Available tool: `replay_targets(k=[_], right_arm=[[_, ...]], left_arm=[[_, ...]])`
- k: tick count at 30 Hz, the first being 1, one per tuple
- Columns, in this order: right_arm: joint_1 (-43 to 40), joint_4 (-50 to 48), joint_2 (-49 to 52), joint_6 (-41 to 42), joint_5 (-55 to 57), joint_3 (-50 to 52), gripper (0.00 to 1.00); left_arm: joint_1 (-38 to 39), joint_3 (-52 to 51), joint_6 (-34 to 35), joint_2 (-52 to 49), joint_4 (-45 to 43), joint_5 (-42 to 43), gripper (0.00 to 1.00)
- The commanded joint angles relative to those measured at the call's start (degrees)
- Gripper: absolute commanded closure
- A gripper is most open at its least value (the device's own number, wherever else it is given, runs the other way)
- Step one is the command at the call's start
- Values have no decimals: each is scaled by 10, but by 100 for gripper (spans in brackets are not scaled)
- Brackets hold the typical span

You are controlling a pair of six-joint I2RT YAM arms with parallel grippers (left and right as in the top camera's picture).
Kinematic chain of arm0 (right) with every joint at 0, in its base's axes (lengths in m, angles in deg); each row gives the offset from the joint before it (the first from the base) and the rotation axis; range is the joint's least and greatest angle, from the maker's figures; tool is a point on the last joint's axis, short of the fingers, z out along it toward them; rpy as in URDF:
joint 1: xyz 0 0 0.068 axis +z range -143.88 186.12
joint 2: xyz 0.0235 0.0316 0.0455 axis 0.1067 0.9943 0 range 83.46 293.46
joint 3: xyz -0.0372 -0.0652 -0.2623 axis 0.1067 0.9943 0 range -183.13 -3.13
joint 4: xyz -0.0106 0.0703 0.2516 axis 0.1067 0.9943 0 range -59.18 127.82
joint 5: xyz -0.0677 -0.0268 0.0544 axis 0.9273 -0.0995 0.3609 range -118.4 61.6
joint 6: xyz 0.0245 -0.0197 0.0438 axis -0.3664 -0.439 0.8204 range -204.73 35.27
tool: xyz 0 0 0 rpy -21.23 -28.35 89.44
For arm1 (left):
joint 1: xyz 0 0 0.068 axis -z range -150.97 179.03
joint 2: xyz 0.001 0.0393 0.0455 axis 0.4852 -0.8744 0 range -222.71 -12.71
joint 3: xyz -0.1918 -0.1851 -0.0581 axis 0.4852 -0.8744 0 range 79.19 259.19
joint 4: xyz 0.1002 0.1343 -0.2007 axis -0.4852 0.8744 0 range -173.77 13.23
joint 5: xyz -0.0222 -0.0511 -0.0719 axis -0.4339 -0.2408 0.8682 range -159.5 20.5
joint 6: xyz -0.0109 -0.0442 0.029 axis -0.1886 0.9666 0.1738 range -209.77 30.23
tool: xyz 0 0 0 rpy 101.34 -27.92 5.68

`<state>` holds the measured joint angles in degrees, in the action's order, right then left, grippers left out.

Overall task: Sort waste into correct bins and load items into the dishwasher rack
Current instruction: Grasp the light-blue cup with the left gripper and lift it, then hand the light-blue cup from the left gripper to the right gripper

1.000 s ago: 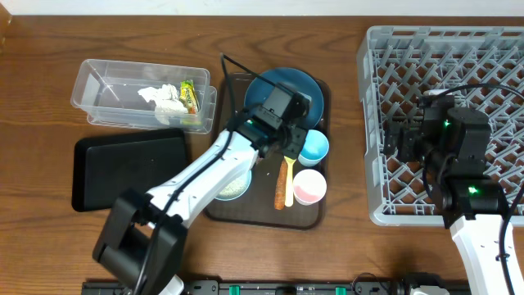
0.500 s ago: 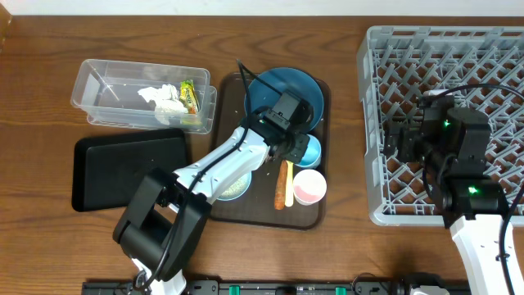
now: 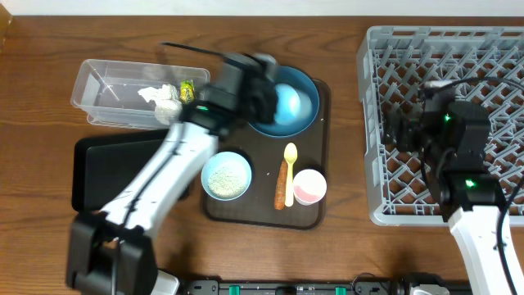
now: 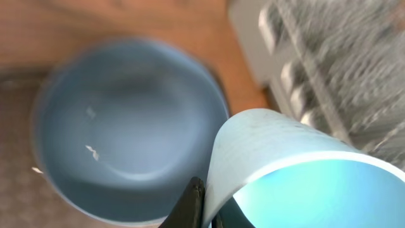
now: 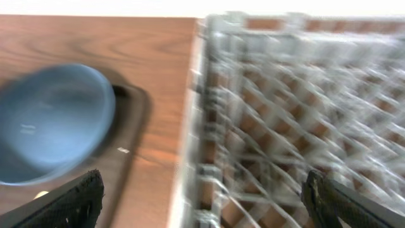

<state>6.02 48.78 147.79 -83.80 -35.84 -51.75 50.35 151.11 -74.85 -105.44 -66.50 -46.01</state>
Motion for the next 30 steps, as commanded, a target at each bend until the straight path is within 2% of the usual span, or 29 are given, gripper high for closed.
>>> replay_targets(k=[1,5,9,11,15,24,30], right_arm=[[9,-37,35,11,-173,-10,1],[9,-127,88,-24,-430,-10,1],[9,-260,151,-42,-698,-10,7],[9,-323,182,-40,-786,-10,12],[9,-379,223,8,-795,-10,11],[10,-456,236,11,-789,-10,9],[9,-459,236,12,-748,-10,9]], left_arm=[[-69,2,96,-3,-20,184,94],[-132,2,148,-17,-46,341,94],[-170,2,147,-29,-68,490,94],[-175,2,148,-34,-81,529,94],[-164,2,147,-35,-88,537,94],[-98,2,148,-35,-125,511,94],[-57,2,148,-35,-125,504,94]])
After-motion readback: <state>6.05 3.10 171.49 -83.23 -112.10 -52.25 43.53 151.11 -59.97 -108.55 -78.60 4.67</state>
